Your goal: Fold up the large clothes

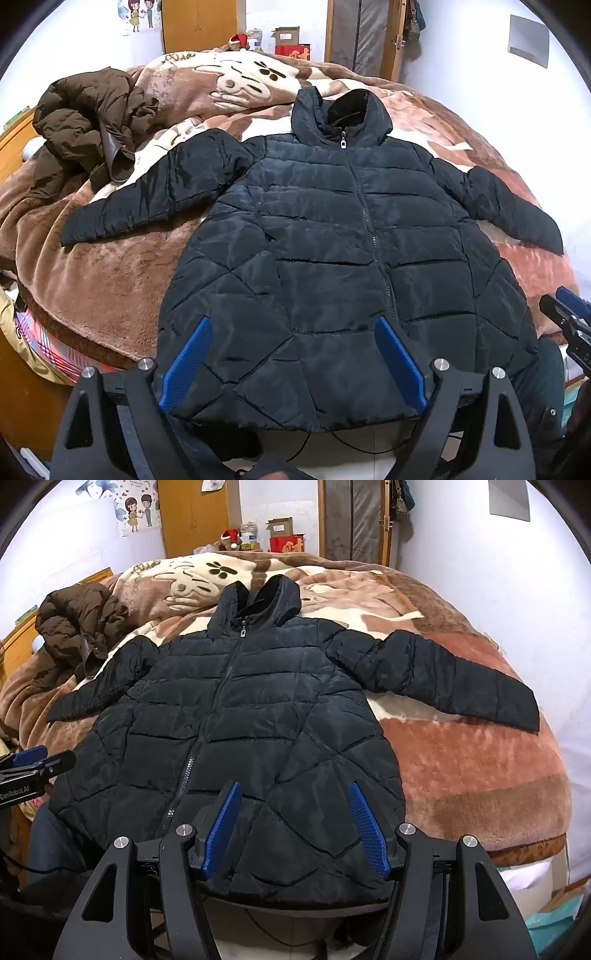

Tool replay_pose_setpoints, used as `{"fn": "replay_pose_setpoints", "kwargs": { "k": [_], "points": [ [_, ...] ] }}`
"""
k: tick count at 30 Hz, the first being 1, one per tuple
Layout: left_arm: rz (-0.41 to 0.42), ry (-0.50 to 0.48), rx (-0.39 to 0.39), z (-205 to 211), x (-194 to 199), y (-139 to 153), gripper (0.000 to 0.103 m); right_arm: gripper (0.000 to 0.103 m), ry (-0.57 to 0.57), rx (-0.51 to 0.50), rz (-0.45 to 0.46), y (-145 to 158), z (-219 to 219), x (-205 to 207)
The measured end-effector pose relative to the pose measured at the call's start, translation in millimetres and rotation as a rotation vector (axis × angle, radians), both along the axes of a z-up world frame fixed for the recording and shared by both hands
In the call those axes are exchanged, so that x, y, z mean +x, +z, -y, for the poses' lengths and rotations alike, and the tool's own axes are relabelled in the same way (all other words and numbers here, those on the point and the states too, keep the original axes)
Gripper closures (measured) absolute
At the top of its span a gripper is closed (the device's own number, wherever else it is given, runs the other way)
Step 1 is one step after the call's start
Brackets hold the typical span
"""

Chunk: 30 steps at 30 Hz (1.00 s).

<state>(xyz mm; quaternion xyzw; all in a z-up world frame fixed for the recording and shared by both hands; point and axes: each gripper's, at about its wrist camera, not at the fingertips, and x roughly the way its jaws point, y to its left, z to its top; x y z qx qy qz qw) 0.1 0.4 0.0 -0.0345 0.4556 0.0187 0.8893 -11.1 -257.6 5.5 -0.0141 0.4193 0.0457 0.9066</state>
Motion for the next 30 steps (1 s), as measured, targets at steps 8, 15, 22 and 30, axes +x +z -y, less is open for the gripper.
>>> {"fn": "replay_pose_setpoints", "kwargs": {
  "k": [8,15,22,30],
  "points": [
    [0.005,0.001,0.002,-0.5,1.2,-0.9,0.012,0.042,-0.001,0.006,-0.009,-0.3,-0.6,0.4],
    [0.003,-0.003,0.004,2.9,-0.2,-1.3,0.012,0.042,0.003,0.001,-0.013,-2.4,-1.5,1.2],
    [0.004,-0.003,0.002,4.1,-1.2,-1.9,0.012,0.042,0.002,0.001,-0.016,-1.1,-0.1,1.1],
    [0.004,-0.006,0.001,5.2,-0.9,-2.9,0.012,0.042,0.004,-0.004,-0.022,-7.0,-3.7,0.8]
  ]
}}
